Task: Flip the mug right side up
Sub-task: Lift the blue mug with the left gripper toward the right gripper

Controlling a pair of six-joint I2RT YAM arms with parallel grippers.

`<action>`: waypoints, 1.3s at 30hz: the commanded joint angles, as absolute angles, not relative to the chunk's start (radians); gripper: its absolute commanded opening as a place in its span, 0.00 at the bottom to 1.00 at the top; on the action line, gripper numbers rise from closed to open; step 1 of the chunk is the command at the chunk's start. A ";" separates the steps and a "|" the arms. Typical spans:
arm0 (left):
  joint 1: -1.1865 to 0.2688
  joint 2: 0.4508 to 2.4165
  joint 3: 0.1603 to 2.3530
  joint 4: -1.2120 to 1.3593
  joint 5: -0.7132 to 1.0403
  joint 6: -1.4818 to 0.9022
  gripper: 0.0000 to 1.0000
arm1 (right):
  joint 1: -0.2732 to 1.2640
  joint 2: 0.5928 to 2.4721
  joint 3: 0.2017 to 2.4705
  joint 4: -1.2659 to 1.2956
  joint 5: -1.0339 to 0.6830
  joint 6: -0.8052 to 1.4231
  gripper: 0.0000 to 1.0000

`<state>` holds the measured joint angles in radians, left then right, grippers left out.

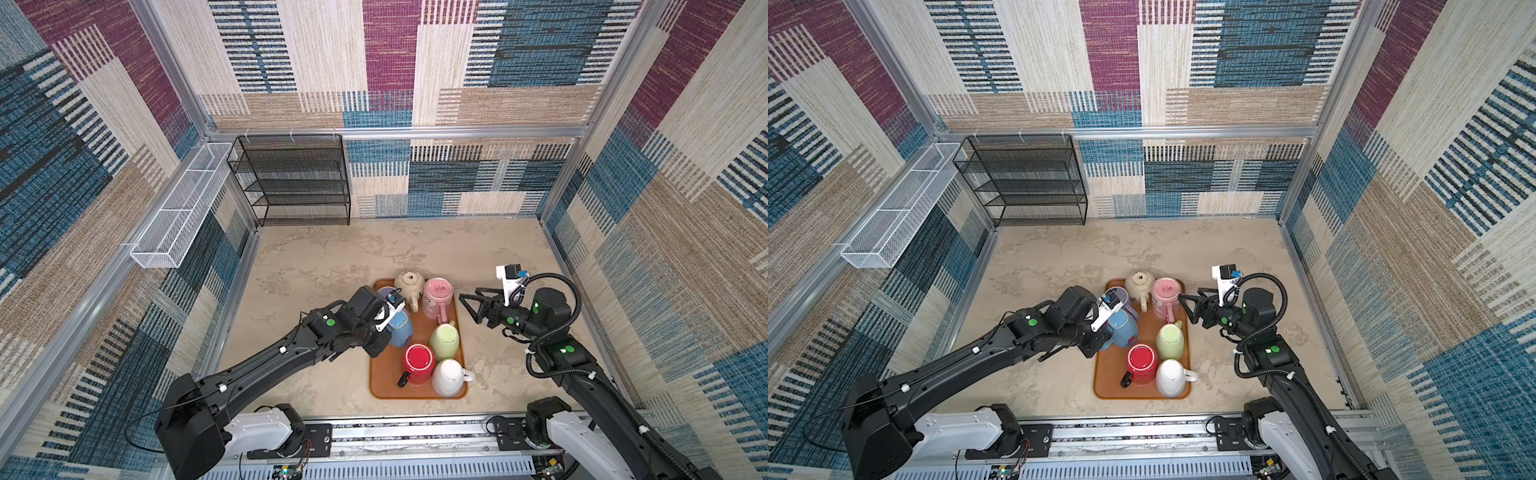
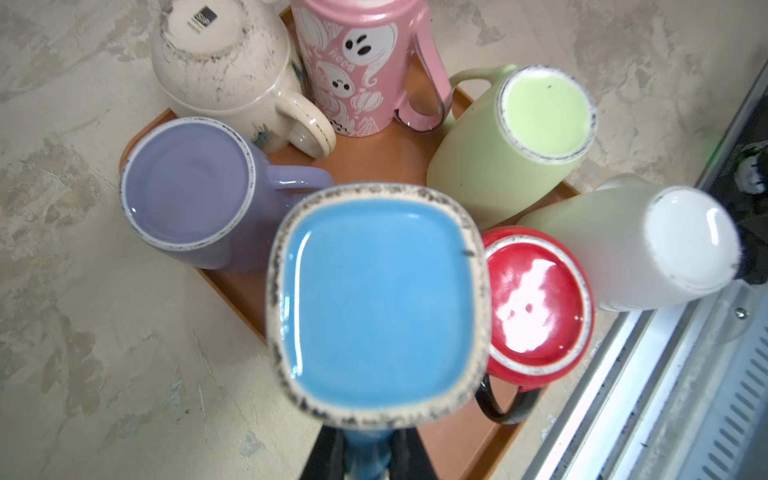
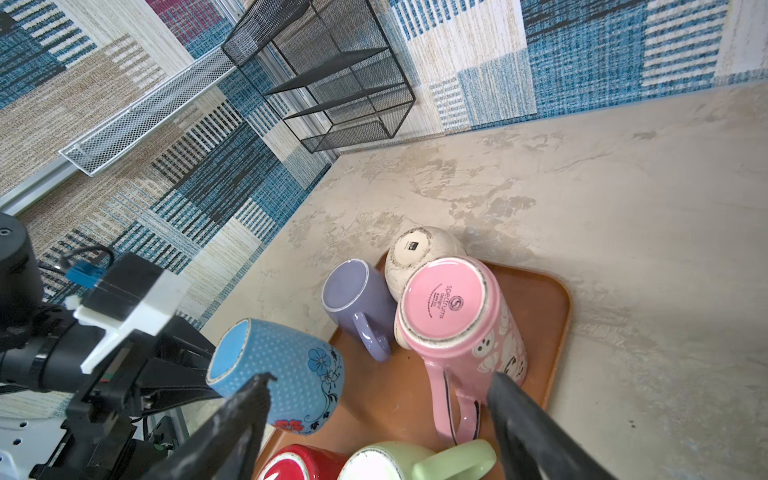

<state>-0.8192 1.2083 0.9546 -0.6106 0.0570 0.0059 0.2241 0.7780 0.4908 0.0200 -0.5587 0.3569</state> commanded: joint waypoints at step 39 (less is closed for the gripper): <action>-0.632 1.131 0.974 0.078 0.522 -0.335 0.00 | 0.226 0.889 0.255 0.881 -1.054 0.846 0.82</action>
<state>-0.6350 1.1202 0.9733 -0.0940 0.4625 -0.2707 0.2241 0.8654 0.2409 0.6922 -1.0157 0.7521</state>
